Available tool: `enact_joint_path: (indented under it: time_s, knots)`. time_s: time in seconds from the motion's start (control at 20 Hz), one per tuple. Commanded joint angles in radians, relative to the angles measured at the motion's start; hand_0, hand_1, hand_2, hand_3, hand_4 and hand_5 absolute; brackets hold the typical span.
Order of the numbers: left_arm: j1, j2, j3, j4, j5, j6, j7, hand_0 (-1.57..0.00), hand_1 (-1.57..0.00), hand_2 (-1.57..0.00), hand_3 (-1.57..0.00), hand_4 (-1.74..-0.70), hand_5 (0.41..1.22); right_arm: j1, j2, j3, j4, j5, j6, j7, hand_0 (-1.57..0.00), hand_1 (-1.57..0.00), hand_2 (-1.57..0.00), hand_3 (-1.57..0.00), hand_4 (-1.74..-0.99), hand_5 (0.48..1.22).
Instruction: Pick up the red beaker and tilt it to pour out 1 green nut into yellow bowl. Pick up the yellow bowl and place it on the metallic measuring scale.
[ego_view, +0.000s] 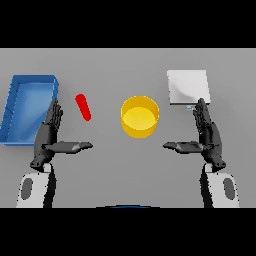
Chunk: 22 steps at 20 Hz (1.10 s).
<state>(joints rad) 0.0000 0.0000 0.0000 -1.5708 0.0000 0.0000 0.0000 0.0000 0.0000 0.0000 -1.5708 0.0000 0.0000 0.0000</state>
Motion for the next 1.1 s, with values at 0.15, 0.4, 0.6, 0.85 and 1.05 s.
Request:
enact_joint_path:
  time_s: [0.15,0.4,0.6,0.85,1.05]
  knots:
    - [0.003,0.012,0.01,-0.001,0.011,-0.007,-0.003,0.0,0.0,0.0,0.0,-1.09,0.623,0.01,-0.009,-0.005,-0.006,-0.008,0.007,-0.005,0.0,0.0,0.0,0.0,-1.128,0.66]
    - [0.115,0.044,-0.065,-0.106,-0.101,0.002,-0.068,0.0,0.0,0.0,0.0,-1.09,0.618,0.113,-0.065,0.104,-0.101,0.211,-0.033,-0.166,0.0,0.0,0.0,0.0,-1.127,0.664]
    - [0.125,0.057,-0.087,-0.135,-0.14,0.009,-0.006,0.0,0.0,0.0,0.0,-1.1,0.616,0.125,-0.067,0.126,-0.118,0.261,-0.048,-0.126,0.0,0.0,0.0,0.0,-1.112,0.659]
    - [0.05,0.041,-0.097,-0.039,-0.176,0.023,-0.009,0.0,0.0,0.0,0.0,-1.11,0.623,0.123,-0.057,0.131,-0.141,0.26,-0.051,-0.105,0.0,0.0,0.0,0.0,-1.13,0.65]
    - [-0.083,0.043,-0.057,0.107,-0.178,0.043,-0.037,0.0,0.0,0.0,0.0,-1.15,0.636,0.126,-0.06,0.112,-0.141,0.206,-0.022,-0.122,0.0,0.0,0.0,0.0,-1.182,0.655]
